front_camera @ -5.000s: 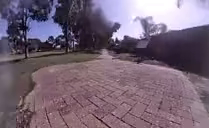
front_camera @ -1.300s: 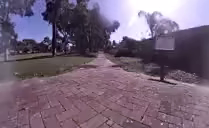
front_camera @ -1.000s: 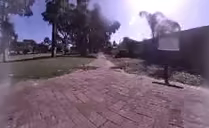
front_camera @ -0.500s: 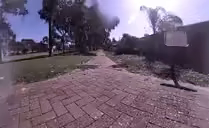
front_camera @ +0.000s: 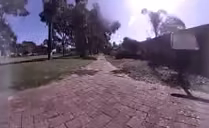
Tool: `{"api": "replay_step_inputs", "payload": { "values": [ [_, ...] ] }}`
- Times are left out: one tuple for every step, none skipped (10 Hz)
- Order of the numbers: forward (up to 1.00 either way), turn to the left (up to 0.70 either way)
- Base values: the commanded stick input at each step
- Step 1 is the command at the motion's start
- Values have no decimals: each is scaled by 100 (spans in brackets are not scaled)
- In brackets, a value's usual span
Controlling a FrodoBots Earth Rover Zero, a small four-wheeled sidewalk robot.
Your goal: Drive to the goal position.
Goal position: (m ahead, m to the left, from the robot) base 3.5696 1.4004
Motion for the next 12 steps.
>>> {"api": "replay_step_inputs", "payload": {
  "values": [
    [70, 3],
    [70, 3],
    [70, 3],
    [70, 3],
    [70, 3],
    [70, 3],
    [70, 3],
    [70, 3],
    [70, 3],
    [70, 3],
    [70, 3],
    [70, 3]
  ]
}}
